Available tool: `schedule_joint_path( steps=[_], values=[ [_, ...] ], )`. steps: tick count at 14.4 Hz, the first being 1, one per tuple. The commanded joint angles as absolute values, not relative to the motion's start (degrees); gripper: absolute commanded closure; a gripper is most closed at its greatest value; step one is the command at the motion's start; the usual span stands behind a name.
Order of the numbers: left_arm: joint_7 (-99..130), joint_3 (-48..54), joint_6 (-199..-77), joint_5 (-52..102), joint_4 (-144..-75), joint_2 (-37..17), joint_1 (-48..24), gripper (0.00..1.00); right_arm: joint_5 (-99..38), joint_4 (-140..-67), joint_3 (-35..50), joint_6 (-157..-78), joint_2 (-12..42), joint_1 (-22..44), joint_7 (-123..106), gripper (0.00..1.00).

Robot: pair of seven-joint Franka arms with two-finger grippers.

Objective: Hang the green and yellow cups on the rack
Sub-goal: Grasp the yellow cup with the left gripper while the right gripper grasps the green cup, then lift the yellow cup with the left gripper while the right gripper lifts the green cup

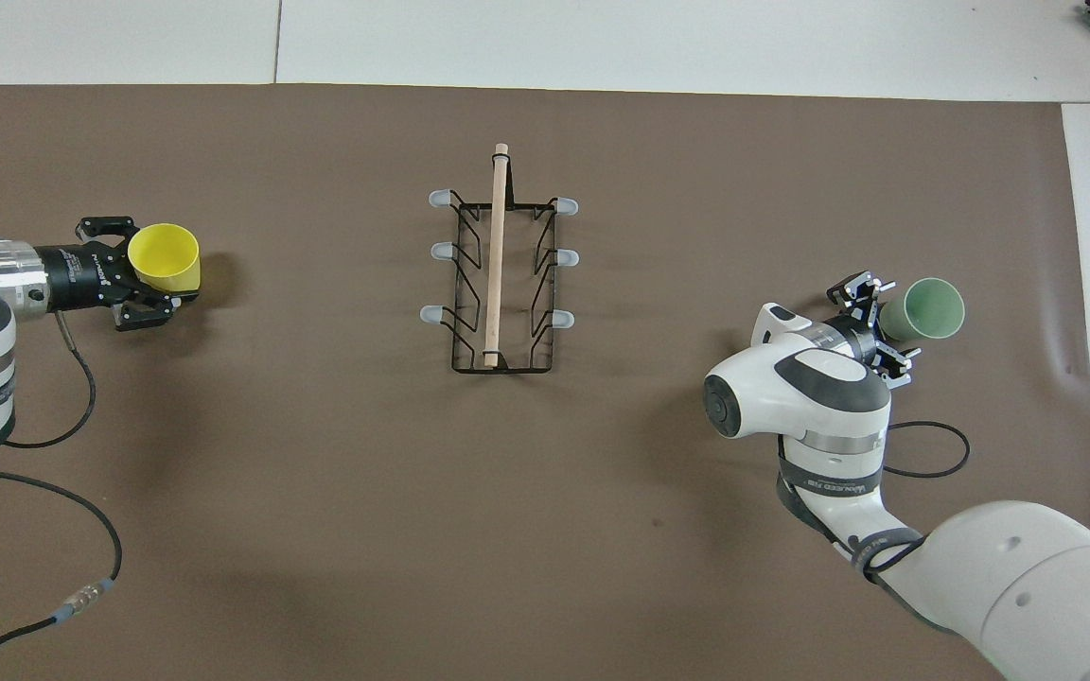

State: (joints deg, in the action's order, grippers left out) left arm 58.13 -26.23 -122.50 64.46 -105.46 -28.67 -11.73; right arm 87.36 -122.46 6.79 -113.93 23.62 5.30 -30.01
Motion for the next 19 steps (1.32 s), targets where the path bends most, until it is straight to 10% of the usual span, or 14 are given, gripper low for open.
schedule_joint_path(
  steps=[1, 10, 11, 15, 19],
  values=[
    [57.4, -26.4, -124.0, 64.6, -105.6, -27.2, -12.5, 1.0, 92.5, -124.3, 7.2, -115.9, 22.9, 2.8, -27.1, 0.0],
    [57.5, -19.9, -124.0, 33.5, -93.5, -25.0, -13.2, 1.0, 95.4, -125.2, 7.2, -117.5, 22.9, 1.1, -24.7, 0.0],
    [57.6, -18.8, -124.3, 30.6, -93.5, -24.1, -13.1, 1.0, 95.4, -125.2, 7.2, -117.6, 22.9, 0.9, -24.6, 0.07],
    [58.2, -15.7, -124.0, 20.5, -94.5, -20.0, -13.2, 1.0, 95.4, -125.2, 7.2, -117.4, 22.9, 0.9, -24.8, 0.89],
    [59.6, -11.7, -123.3, 10.2, -98.2, -13.6, -13.2, 1.0, 89.9, -124.0, 7.4, -114.8, 21.8, 3.9, -27.0, 0.98]
  ],
)
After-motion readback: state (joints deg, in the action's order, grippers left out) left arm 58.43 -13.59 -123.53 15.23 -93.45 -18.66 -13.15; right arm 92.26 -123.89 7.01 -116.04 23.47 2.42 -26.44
